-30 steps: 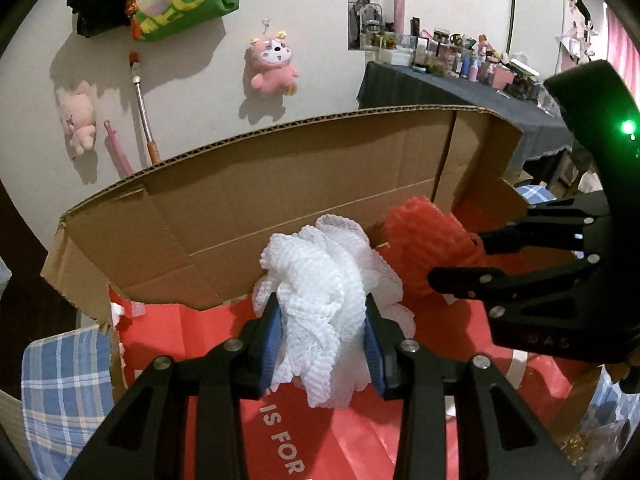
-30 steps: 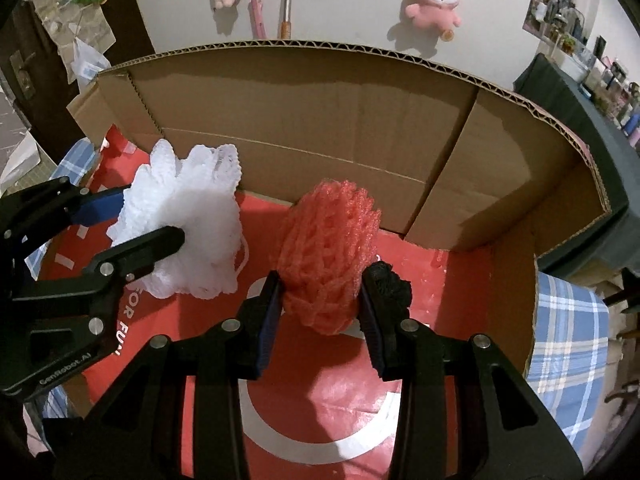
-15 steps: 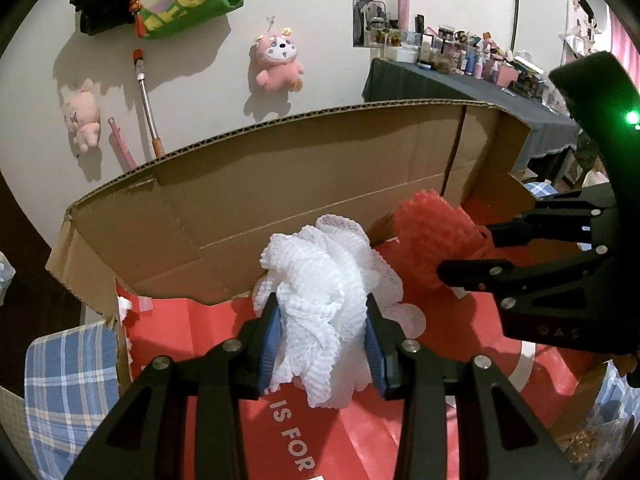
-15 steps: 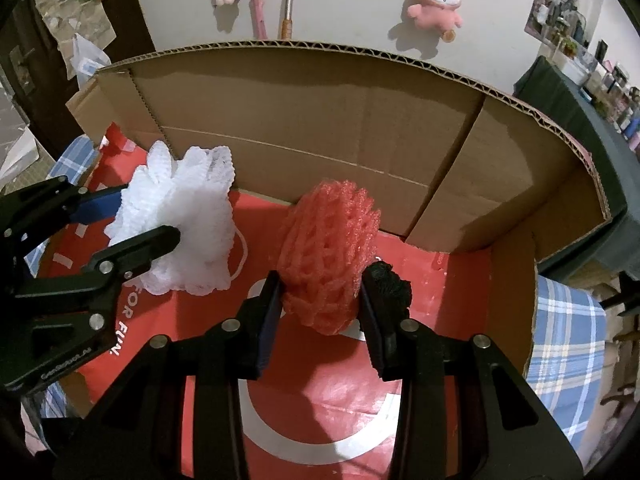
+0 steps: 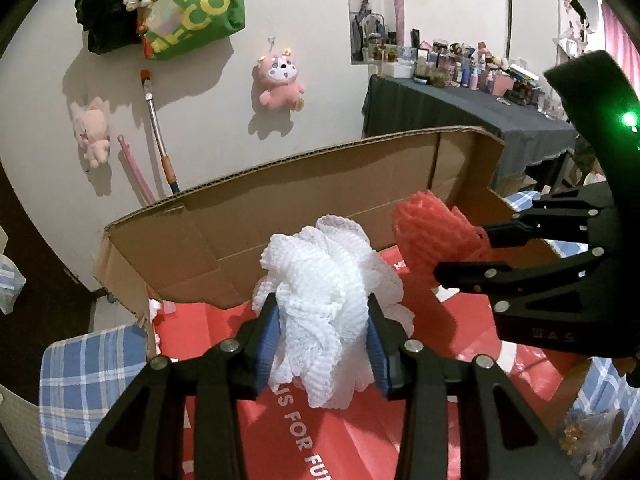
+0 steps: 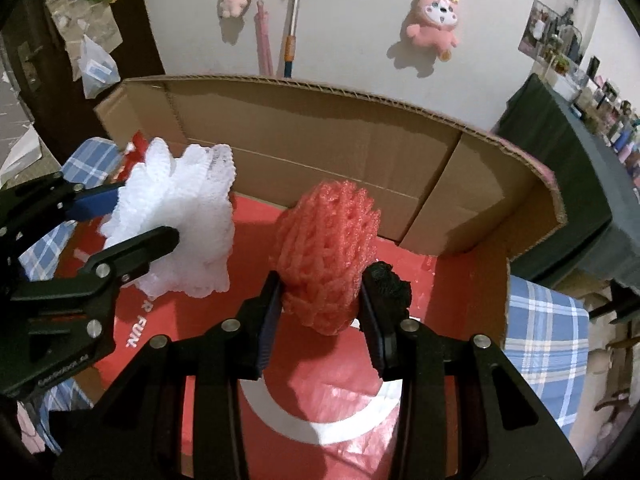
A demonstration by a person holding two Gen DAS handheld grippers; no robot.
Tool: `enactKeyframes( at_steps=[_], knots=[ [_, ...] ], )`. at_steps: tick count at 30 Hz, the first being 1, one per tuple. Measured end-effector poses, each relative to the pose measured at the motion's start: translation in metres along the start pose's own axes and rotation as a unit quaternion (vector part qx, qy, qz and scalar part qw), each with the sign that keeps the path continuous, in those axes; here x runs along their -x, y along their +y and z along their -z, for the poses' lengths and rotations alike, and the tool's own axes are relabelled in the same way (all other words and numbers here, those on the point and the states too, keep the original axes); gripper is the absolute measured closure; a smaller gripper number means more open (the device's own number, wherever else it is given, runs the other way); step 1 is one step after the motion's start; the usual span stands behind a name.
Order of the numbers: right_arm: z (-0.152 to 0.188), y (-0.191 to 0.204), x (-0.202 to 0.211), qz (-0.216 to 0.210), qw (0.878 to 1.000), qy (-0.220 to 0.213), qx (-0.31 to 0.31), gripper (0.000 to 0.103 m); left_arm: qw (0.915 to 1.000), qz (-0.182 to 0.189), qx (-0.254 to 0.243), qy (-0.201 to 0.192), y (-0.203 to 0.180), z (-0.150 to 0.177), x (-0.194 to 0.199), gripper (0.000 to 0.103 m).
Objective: Organize soft objects
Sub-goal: 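Lower both held loofahs onto the red paper inside the box, then open the right tool releasing the red loofah while the left tool releases the white loofah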
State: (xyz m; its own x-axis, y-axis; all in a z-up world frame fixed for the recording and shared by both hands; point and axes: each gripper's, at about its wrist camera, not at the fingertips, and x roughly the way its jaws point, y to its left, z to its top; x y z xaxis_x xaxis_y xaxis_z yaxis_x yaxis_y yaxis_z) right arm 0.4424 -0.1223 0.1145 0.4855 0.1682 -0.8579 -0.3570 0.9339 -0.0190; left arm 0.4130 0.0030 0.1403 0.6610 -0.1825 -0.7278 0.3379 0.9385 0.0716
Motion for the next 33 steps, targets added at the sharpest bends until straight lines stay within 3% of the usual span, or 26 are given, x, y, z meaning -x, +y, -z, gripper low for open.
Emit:
enactKeyframes(
  at_steps=[11, 23, 33],
  knots=[
    [-0.014, -0.004, -0.053, -0.016, 0.999, 0.043, -0.011, 0.063, 0.9984, 0.001, 0.034, 0.046, 0.017, 0.002, -0.059, 0.053],
    [-0.018, -0.007, -0.047, -0.017, 0.999, 0.046, -0.015, 0.049, 0.9985, 0.000, 0.034, 0.042, 0.017, 0.008, -0.054, 0.040],
    [-0.018, -0.031, -0.021, -0.010, 0.999, 0.027, -0.036, 0.048, 0.9990, -0.006, 0.031, 0.033, 0.018, 0.012, -0.043, 0.032]
  ],
)
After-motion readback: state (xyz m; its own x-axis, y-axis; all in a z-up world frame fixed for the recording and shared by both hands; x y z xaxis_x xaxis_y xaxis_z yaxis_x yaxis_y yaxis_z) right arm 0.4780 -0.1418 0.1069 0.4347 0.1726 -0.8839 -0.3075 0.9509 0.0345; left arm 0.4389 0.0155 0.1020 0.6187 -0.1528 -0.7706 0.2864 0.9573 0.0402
